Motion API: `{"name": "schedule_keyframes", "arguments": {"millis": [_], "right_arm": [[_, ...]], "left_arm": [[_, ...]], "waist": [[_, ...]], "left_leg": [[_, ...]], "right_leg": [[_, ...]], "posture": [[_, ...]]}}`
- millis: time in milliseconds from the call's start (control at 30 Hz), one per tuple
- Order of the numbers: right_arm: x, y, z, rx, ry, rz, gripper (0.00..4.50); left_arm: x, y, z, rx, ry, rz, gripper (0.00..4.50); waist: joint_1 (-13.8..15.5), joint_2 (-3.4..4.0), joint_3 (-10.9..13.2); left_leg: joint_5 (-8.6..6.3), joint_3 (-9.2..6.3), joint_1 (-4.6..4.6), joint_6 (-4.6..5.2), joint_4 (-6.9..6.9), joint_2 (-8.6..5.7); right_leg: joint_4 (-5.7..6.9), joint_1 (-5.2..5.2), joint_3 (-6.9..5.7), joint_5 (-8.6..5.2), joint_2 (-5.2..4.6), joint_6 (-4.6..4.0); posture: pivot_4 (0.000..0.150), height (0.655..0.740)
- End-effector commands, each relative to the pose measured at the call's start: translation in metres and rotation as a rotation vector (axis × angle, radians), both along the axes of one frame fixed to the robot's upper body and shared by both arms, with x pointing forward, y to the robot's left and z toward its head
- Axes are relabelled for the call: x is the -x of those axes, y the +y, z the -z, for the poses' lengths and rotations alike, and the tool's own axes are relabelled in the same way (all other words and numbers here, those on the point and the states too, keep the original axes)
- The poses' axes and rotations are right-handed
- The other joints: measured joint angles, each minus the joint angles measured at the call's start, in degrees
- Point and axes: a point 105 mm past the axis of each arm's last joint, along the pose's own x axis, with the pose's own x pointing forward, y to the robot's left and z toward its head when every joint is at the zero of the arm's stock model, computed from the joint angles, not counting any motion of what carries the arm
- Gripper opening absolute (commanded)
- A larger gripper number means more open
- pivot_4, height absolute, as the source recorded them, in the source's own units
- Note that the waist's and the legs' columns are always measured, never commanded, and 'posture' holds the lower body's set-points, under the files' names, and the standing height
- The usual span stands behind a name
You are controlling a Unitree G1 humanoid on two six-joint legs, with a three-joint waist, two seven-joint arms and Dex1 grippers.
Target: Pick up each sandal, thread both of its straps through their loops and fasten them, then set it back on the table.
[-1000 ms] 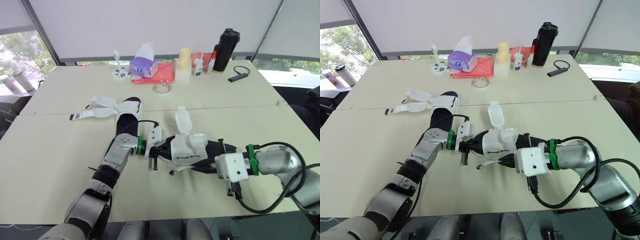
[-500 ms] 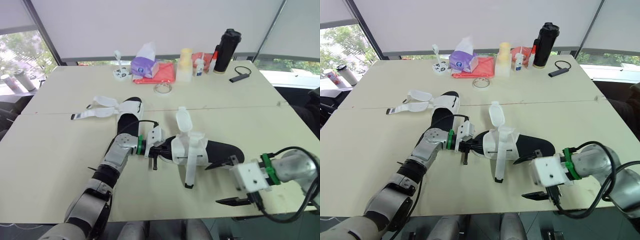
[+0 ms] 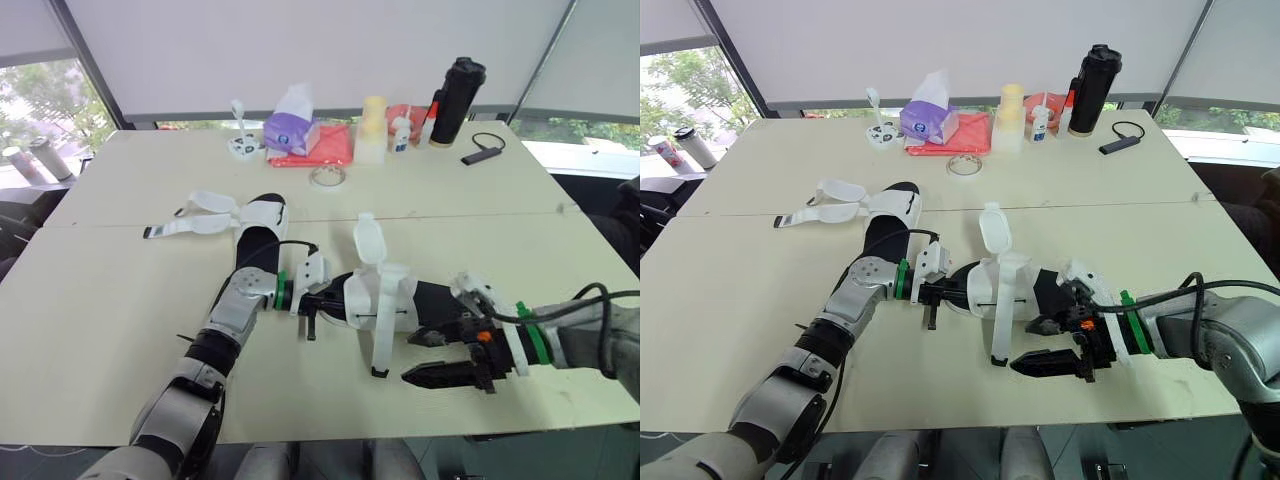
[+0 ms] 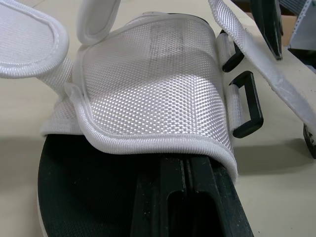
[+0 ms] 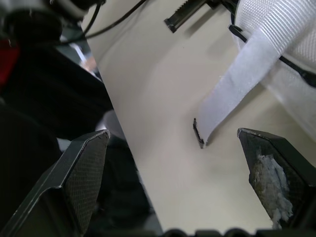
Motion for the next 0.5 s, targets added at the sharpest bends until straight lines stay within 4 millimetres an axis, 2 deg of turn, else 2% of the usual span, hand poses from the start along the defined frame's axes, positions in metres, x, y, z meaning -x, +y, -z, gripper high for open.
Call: {"name": "schedule_keyframes", "arguments": {"millis": [33,133,467,500], "right_arm": [[-0.002,0.008,0.008,-0.042,0.048,0.070,4.47],[-0.003,0.012,0.019,-0.041,0.075,0.120,4.47],[-0.023,0.028,0.015,-0.169,0.085,0.220,4.47],[-0.022,0.030,0.016,-0.167,0.086,0.219,4.23]], "left_arm": [[0.003,-0.001,0.002,-0.014,-0.010,0.011,0.00],[0.004,-0.001,0.002,-0.013,-0.009,0.009,0.00],[0.006,0.000,0.002,-0.015,-0.006,0.007,0.00],[0.006,0.000,0.002,-0.015,-0.005,0.007,0.00]], "waist": [[-0.01,0.03,-0.01],[-0.05,0.05,-0.01],[-0.19,0.05,-0.01],[-0.17,0.06,-0.01]], "left_leg": [[0.00,0.01,-0.01,0.00,0.00,-0.01],[0.00,0.01,-0.01,0.00,-0.01,-0.03],[0.01,-0.01,0.01,0.01,-0.01,-0.02],[0.01,-0.01,0.01,0.01,-0.01,-0.02]], "right_leg": [[0.01,-0.02,0.01,0.00,-0.01,0.01],[0.02,-0.04,0.03,0.01,-0.01,0.02],[0.05,-0.03,0.01,0.01,0.03,0.02],[0.05,-0.03,0.02,0.01,0.04,0.02]], "posture": [[0.150,0.7296],[0.150,0.7296],[0.150,0.7296],[0.150,0.7296]]}}
